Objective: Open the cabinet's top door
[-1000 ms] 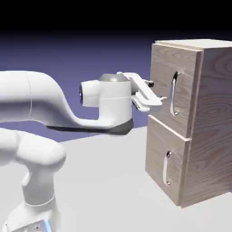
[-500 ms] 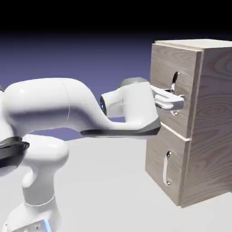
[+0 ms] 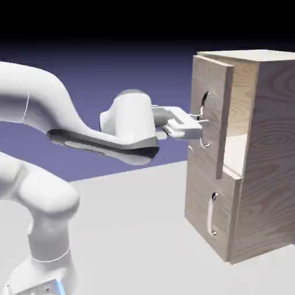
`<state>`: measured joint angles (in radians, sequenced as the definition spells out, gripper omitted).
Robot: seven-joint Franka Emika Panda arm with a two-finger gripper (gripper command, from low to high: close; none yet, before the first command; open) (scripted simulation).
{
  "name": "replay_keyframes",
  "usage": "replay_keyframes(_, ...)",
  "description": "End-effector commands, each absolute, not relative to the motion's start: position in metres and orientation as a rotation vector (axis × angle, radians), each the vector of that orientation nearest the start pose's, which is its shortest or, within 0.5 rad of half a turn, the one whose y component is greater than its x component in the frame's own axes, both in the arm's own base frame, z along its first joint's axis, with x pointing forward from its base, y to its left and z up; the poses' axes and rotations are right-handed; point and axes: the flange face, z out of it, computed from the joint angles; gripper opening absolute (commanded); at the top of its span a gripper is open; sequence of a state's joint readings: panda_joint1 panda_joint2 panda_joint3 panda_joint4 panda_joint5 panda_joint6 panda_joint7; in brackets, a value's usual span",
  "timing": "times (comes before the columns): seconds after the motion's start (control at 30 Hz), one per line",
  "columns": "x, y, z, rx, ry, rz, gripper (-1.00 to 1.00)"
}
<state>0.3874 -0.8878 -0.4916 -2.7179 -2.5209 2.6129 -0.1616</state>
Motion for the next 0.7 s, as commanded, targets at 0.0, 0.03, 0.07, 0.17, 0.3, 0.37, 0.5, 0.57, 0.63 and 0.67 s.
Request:
replay_keyframes(0.0,0.337,-0.025,0.497,0.806,1.364,0.395,-1.00)
replay_keyframes(0.03,0.333,-0.021,0.497,0.820,1.354,0.377,-1.00)
replay_keyframes(0.07,0.329,-0.016,0.497,0.835,1.344,0.360,-1.00)
replay_keyframes(0.17,0.319,-0.002,0.497,0.877,1.313,0.309,-1.00)
replay_keyframes(0.3,0.308,0.017,0.497,0.930,1.272,0.241,-1.00)
replay_keyframes(0.37,0.303,0.027,0.497,0.957,1.251,0.208,-1.00)
replay_keyframes(0.5,0.293,0.048,0.497,1.009,1.206,0.139,-1.00)
replay_keyframes(0.57,0.289,0.059,0.497,1.037,1.181,0.102,-1.00)
replay_keyframes(0.63,0.285,0.071,0.497,1.065,1.156,0.064,-1.00)
replay_keyframes(0.67,0.283,0.077,0.497,1.079,1.142,0.044,-1.00)
